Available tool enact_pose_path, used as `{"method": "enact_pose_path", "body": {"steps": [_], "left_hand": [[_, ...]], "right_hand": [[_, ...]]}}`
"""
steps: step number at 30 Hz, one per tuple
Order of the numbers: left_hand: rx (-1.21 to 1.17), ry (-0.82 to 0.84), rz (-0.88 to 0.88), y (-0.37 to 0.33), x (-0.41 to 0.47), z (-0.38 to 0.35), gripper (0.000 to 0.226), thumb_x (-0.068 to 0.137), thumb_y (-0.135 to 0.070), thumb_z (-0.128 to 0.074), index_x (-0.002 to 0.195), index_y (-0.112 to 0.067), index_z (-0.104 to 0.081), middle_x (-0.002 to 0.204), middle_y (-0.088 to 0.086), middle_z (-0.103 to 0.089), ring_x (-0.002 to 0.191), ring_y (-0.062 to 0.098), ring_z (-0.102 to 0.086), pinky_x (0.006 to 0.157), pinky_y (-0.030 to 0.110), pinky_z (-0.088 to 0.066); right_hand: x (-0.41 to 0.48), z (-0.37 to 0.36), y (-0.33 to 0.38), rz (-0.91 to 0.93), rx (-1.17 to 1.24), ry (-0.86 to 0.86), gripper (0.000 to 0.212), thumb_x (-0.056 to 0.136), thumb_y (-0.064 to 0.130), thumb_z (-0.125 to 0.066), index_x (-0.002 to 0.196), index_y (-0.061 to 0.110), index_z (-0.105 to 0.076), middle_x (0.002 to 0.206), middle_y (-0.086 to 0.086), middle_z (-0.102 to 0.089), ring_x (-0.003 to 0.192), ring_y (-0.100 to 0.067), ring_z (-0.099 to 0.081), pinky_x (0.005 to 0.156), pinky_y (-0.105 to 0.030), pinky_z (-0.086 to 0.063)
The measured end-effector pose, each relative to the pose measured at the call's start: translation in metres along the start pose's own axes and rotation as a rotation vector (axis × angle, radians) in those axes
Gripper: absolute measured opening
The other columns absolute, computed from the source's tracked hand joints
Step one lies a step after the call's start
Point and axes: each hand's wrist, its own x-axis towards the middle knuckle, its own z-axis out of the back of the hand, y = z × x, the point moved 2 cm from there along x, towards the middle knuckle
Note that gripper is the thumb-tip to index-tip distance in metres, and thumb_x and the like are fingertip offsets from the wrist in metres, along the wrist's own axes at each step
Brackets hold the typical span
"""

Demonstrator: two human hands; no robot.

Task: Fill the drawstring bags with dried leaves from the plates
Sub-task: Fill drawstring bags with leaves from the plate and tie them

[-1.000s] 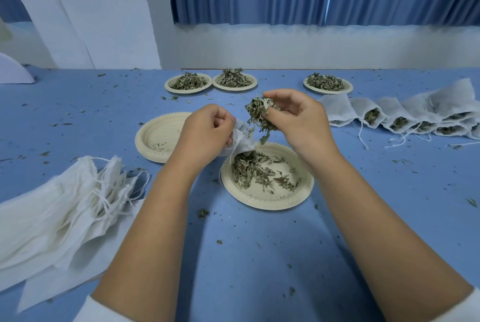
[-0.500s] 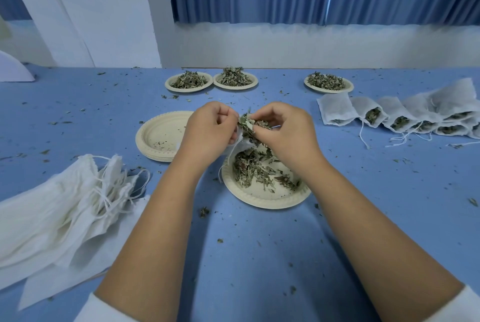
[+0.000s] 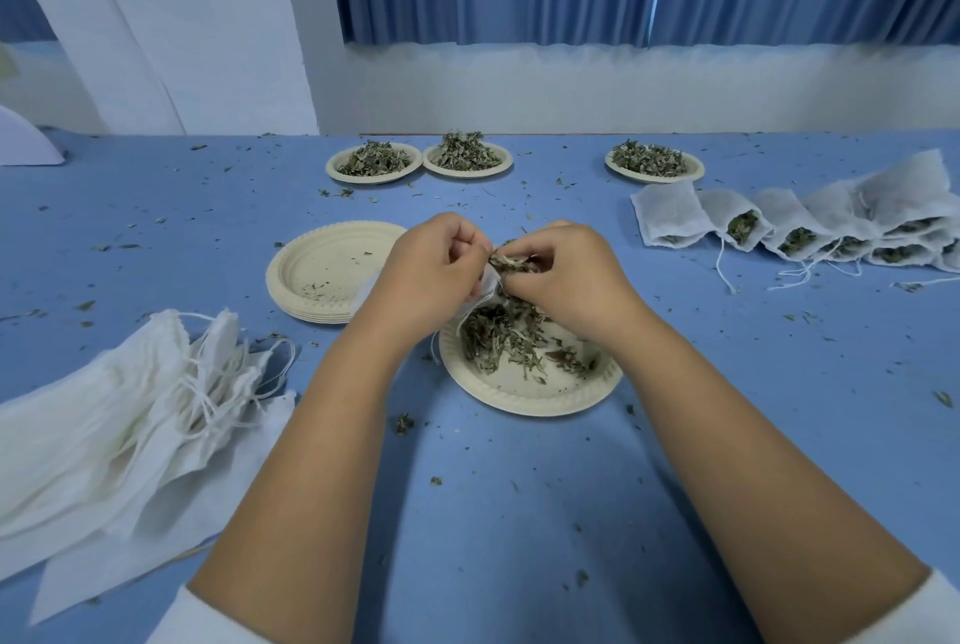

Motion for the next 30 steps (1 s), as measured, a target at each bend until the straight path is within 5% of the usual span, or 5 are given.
{"method": "enact_pose_path", "body": {"steps": [7, 13, 18, 24, 30], "left_hand": [[-0.008, -0.016, 0.058, 0.003, 0.001, 0.001, 0.012, 0.097, -0.017, -0.053, 0.087, -0.017, -0.060, 0.064, -0.010, -0.069, 0.059, 0.006, -0.063, 0.077, 0.044, -0.060], [-0.024, -0.046, 0.060, 0.006, 0.002, 0.001, 0.011, 0.098, -0.021, -0.055, 0.091, -0.014, -0.061, 0.070, -0.006, -0.065, 0.055, 0.000, -0.062, 0.070, 0.033, -0.059], [0.013, -0.049, 0.045, 0.008, 0.003, 0.002, 0.012, 0.098, -0.022, -0.055, 0.089, -0.018, -0.060, 0.072, -0.005, -0.065, 0.056, 0.000, -0.063, 0.069, 0.030, -0.058], [0.070, -0.063, 0.026, 0.012, 0.004, 0.007, 0.012, 0.097, -0.020, -0.054, 0.085, -0.019, -0.058, 0.072, -0.005, -0.064, 0.054, -0.002, -0.062, 0.064, 0.029, -0.057], [0.092, -0.056, 0.032, 0.014, 0.005, 0.009, 0.014, 0.097, -0.019, -0.054, 0.084, -0.019, -0.058, 0.072, -0.005, -0.064, 0.055, -0.002, -0.062, 0.062, 0.024, -0.055]], "right_hand": [[0.003, 0.006, -0.006, -0.188, 0.335, 0.117, 0.020, 0.085, 0.022, -0.065, 0.100, 0.032, -0.073, 0.092, 0.011, -0.074, 0.089, -0.003, -0.068, 0.082, -0.021, -0.054], [0.001, -0.003, -0.005, -0.132, 0.329, 0.009, 0.010, 0.083, 0.013, -0.074, 0.082, 0.022, -0.072, 0.083, 0.003, -0.073, 0.082, -0.014, -0.069, 0.086, -0.036, -0.057], [0.001, 0.004, -0.005, -0.088, 0.166, 0.052, 0.014, 0.086, 0.015, -0.066, 0.088, 0.024, -0.077, 0.063, 0.023, -0.063, 0.054, 0.011, -0.055, 0.054, -0.006, -0.039], [-0.007, 0.009, -0.008, -0.141, -0.219, 0.486, 0.044, 0.066, 0.044, -0.085, 0.099, 0.028, -0.060, 0.102, 0.012, -0.062, 0.085, -0.002, -0.058, 0.060, -0.019, -0.042], [-0.008, -0.011, -0.010, -0.074, -0.382, 0.481, 0.030, 0.072, 0.030, -0.085, 0.094, 0.023, -0.066, 0.094, 0.005, -0.066, 0.084, -0.014, -0.061, 0.071, -0.026, -0.047]]}}
